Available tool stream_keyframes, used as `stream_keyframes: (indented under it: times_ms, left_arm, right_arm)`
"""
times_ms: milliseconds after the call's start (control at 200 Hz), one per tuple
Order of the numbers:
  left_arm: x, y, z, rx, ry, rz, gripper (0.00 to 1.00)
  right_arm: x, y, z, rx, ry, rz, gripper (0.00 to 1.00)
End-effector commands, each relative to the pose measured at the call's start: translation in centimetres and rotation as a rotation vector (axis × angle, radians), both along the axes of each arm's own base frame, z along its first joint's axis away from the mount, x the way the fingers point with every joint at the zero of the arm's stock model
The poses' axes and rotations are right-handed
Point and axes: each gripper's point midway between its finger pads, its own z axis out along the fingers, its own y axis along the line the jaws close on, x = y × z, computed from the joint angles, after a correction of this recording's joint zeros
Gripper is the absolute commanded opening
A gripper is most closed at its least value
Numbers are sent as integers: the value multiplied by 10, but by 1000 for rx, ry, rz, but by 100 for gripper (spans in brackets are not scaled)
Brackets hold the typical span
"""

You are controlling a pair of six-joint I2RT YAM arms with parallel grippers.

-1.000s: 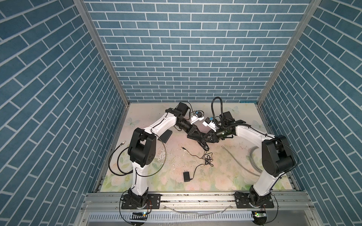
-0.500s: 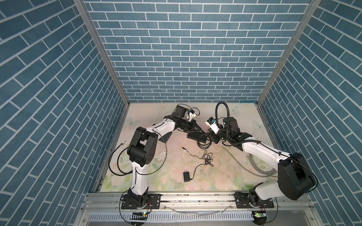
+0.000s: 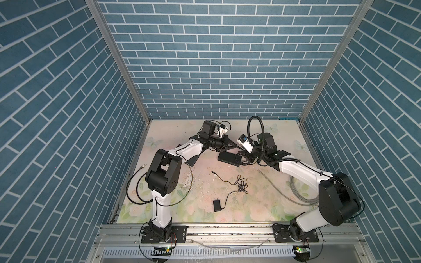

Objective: Insert the plug into the switch port

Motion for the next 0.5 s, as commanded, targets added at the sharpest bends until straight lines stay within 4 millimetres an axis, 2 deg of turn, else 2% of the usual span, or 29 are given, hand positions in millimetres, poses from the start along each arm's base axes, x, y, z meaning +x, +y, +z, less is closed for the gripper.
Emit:
stream_keyframes:
  times_ms: [0,75,375,495]
  left_arm:
    - [-12,-8,23,-36,-53,-60,9]
    - [-16,-12,21,-29,-53,-79,9]
    - [-19,-15,23,-31,-55,-95,9]
    - [-22,-17,25,-32,-60,-114,9]
  right_arm:
    - [11,-1,16,-28,-62,45,37]
    - [6,3,17,-22,-52,97,33]
    - [-1,4,13,-39,-23,169,32]
    - [1,4,10,-45,-28,173,25]
